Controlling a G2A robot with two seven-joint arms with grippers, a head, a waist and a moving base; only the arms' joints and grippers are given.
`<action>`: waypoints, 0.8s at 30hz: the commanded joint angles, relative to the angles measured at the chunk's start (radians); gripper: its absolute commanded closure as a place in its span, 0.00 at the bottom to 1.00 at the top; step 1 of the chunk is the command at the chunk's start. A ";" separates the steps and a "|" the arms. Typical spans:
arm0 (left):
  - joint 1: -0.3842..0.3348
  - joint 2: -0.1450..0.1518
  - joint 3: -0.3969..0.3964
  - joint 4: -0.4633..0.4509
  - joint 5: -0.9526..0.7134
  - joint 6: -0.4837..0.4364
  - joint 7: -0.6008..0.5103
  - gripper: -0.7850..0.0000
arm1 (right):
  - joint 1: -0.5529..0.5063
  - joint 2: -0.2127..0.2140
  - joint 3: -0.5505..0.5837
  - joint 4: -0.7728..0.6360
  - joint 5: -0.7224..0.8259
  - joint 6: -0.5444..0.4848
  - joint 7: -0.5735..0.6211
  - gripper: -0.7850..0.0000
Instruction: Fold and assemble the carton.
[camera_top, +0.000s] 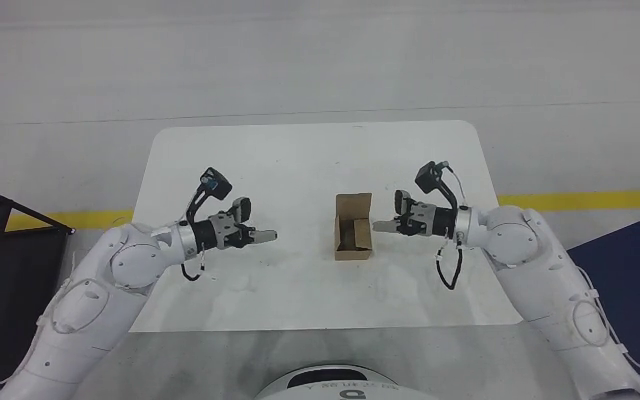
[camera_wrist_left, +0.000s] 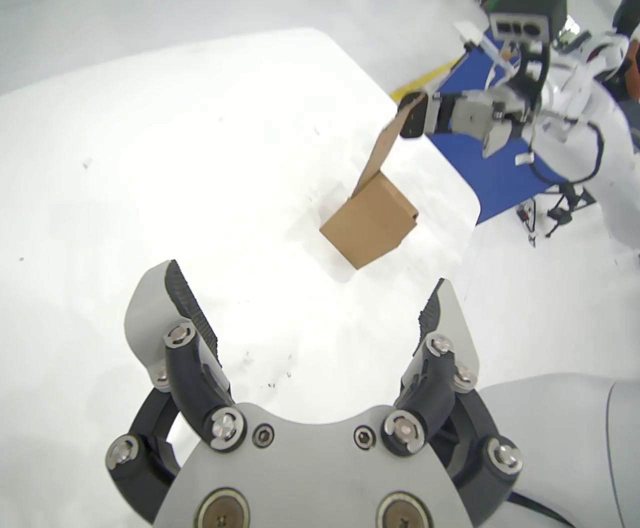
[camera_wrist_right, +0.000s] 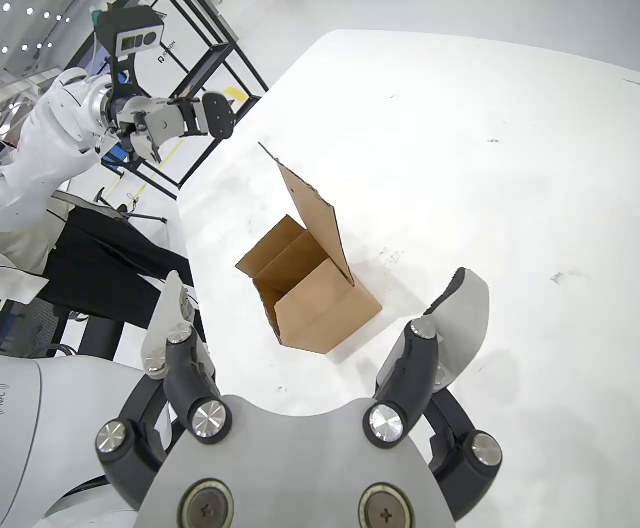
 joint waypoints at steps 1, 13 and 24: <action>-0.063 -0.015 0.071 0.016 0.017 -0.012 -0.012 0.00 | 0.000 0.000 0.000 0.000 0.000 0.000 0.000 0.00; -0.167 -0.057 0.186 0.094 -0.129 0.132 -0.010 0.00 | 0.000 0.000 0.000 0.000 0.000 0.000 0.000 0.00; -0.231 -0.111 0.380 -0.085 0.298 0.656 -0.059 0.00 | -0.068 0.006 0.044 0.026 -0.236 -0.155 -0.209 0.00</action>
